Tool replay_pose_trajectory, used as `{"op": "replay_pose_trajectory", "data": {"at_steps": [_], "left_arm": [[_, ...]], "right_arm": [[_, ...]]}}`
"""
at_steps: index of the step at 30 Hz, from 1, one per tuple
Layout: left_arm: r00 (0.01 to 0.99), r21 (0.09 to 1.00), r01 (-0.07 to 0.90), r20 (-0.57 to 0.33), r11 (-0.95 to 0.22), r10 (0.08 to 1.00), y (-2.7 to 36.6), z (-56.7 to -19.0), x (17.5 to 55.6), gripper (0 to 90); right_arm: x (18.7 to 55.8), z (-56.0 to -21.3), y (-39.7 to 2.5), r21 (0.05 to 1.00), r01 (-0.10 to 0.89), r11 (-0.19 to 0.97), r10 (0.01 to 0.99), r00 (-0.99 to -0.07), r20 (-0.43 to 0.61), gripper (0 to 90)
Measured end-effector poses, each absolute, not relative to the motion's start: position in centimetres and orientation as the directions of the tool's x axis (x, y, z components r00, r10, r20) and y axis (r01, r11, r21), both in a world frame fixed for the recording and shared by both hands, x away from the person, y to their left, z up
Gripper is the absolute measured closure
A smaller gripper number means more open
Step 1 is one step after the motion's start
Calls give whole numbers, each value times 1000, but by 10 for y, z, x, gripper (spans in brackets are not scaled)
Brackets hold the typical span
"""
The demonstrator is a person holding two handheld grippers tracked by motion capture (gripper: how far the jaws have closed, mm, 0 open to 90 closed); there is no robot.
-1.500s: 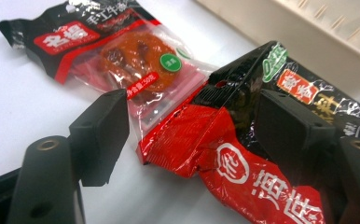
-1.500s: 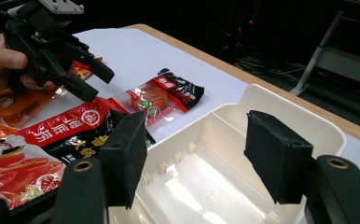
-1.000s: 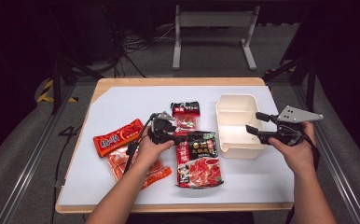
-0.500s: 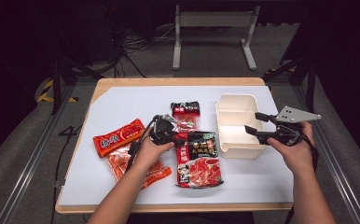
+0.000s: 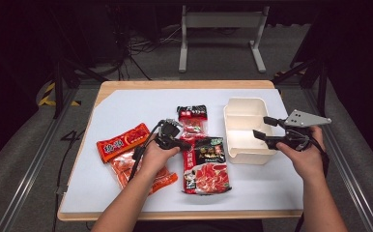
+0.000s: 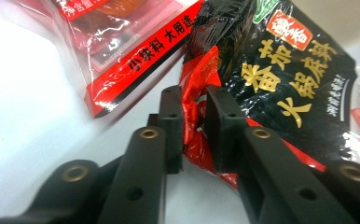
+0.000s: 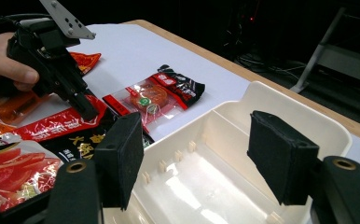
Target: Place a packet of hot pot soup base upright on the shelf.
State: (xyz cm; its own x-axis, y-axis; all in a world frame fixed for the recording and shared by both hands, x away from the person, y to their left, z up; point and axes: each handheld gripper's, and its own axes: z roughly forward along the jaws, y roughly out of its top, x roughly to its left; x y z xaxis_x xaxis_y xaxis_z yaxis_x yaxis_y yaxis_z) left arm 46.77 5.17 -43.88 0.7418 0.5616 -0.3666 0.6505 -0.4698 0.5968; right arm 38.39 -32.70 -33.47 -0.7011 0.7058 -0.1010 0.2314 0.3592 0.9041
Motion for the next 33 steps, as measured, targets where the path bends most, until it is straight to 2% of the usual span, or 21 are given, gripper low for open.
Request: {"op": "replay_pose_trajectory", "data": {"at_steps": [7, 21, 33], "left_arm": [[726, 608, 663, -380, -437, 573, 53, -437, 464, 847], [743, 666, 631, -370, -398, 558, 57, -419, 453, 861], [774, 749, 566, -337, -345, 536, 66, -389, 435, 867]], "right_arm": [[384, -335, -328, 904, 230, 360, 708, -698, -105, 368], [381, -331, -330, 910, 211, 358, 707, -698, -116, 383], [379, -327, -333, 919, 205, 337, 709, -697, -104, 401]]}}
